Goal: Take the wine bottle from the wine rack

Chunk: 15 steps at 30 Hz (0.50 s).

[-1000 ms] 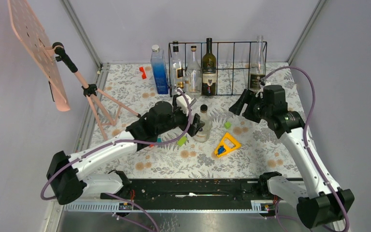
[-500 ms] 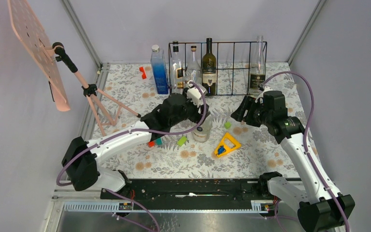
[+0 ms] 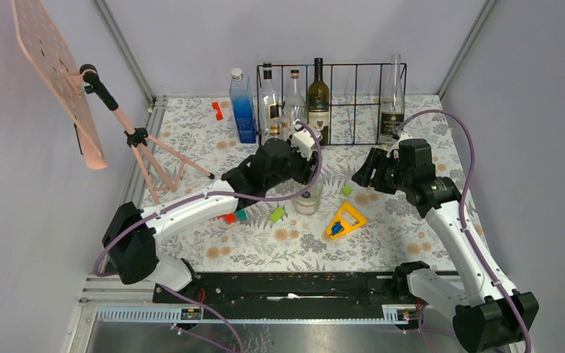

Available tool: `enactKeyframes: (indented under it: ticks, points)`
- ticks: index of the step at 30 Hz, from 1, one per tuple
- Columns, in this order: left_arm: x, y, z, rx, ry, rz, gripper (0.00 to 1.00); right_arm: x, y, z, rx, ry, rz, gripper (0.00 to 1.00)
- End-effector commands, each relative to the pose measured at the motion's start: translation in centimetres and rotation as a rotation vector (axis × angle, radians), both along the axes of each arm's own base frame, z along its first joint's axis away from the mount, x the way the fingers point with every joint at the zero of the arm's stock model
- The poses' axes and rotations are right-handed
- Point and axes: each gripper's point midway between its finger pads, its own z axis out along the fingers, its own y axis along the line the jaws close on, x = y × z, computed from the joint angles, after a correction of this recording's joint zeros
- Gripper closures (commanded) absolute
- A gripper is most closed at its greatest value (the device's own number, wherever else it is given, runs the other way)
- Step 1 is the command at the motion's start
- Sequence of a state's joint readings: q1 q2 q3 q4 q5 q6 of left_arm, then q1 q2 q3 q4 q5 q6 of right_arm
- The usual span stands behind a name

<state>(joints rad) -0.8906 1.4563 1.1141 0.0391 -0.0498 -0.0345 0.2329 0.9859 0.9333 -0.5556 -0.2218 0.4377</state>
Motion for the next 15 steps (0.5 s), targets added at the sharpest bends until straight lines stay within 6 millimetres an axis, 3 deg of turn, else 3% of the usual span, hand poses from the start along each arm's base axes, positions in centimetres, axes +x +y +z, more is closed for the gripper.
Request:
enactKeyframes:
  ticks: [1, 2, 8, 11, 15]
  points:
    - [0.7, -0.1, 2.6, -0.051, -0.033, 0.026, 0.60, 0.3, 0.0, 0.2, -0.009, -0.029, 0.016, 0.35]
    - [0.6, -0.1, 2.8, -0.061, -0.027, 0.028, 0.70, 0.3, 0.0, 0.1, -0.010, -0.027, 0.016, 0.35]
    - [0.2, 0.7, 3.4, -0.068, -0.008, 0.049, 1.00, 0.4, 0.0, 0.0, -0.011, -0.025, 0.016, 0.35]
    - [0.6, 1.8, 4.1, -0.041, -0.005, 0.094, 1.00, 0.4, 0.1, 0.0, -0.008, -0.026, 0.016, 0.36]
    - [2.0, 4.3, 6.7, -0.062, -0.023, 0.173, 1.00, 0.4, 0.3, -0.1, -0.002, -0.022, 0.021, 0.36]
